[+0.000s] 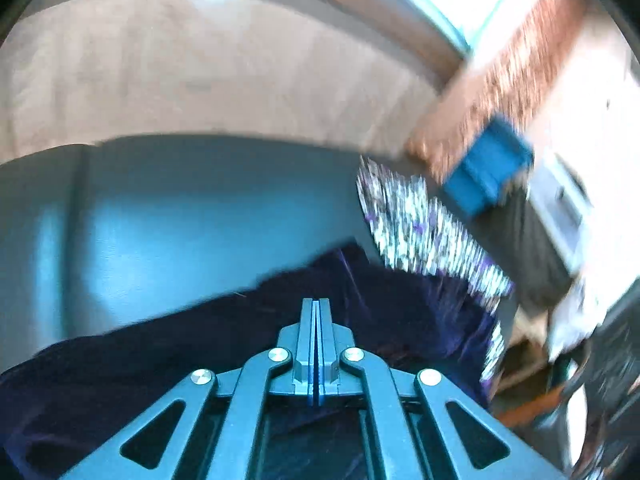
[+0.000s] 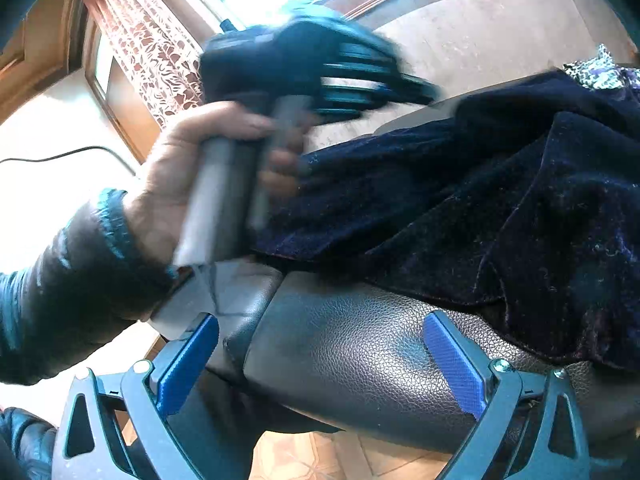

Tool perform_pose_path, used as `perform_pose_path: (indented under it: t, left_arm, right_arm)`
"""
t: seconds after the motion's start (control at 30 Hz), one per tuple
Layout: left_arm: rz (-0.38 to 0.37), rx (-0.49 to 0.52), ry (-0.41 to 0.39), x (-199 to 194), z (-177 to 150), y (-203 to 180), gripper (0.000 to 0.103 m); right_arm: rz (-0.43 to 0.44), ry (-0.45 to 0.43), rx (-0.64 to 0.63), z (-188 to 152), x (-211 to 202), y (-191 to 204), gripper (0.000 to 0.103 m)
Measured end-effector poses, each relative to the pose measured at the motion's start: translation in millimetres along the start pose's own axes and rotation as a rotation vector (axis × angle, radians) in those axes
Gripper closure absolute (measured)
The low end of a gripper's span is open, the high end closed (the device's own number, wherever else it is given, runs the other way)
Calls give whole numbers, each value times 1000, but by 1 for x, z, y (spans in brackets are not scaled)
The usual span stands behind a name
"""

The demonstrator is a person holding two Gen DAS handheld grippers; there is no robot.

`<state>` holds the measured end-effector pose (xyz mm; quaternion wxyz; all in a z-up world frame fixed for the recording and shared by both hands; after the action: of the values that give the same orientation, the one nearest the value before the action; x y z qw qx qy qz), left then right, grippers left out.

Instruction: Fold clothes

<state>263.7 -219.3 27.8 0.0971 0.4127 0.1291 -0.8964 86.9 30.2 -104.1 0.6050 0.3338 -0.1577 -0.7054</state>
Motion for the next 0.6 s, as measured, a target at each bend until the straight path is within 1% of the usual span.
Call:
perform_pose_path:
  t: [0.1, 0.13, 0.27, 0.33, 0.37, 0.43, 0.5, 0.57, 0.6]
  left_arm:
    - [3, -72, -75, -28, 11, 28, 103]
    - [10, -81, -87, -36, 9, 39, 103]
    - [20, -108, -42, -25, -4, 55, 103]
    - [23, -123, -16, -16, -10, 62, 103]
    - [25, -130, -4, -12, -13, 65, 100]
    - [37, -111, 32, 0, -18, 58, 96]
    - [33, -59, 45, 11, -14, 35, 91]
    - [24, -3, 52, 23, -7, 9, 89]
    - [20, 25, 55, 28, -4, -4, 86]
  right_arm:
    - [-6, 0, -4, 3, 4, 1, 0]
    - [-8, 1, -7, 4, 6, 2, 0]
    - [-19, 7, -16, 3, 9, 0, 0]
    - [-40, 20, -30, 1, 13, 2, 0]
    - [-50, 27, -38, -2, 15, 2, 0]
    - [-65, 38, -53, -7, 18, 3, 0]
    - [-73, 46, -61, -8, 17, 4, 0]
    - [-73, 49, -64, -9, 15, 4, 0]
    - [-72, 48, -66, -9, 12, 4, 0]
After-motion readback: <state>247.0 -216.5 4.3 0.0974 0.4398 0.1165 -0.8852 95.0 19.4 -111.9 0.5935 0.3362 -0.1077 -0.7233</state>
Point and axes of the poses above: each gripper's, at about its wrist camera, not at the fingertips, and x roughly the way its jaws point, y to its left, z to its top, the point moved 7 cm from there along x, roughly the way its jaws point, and after that the axes turned 14 degrees about z, right-handed, at the moved point
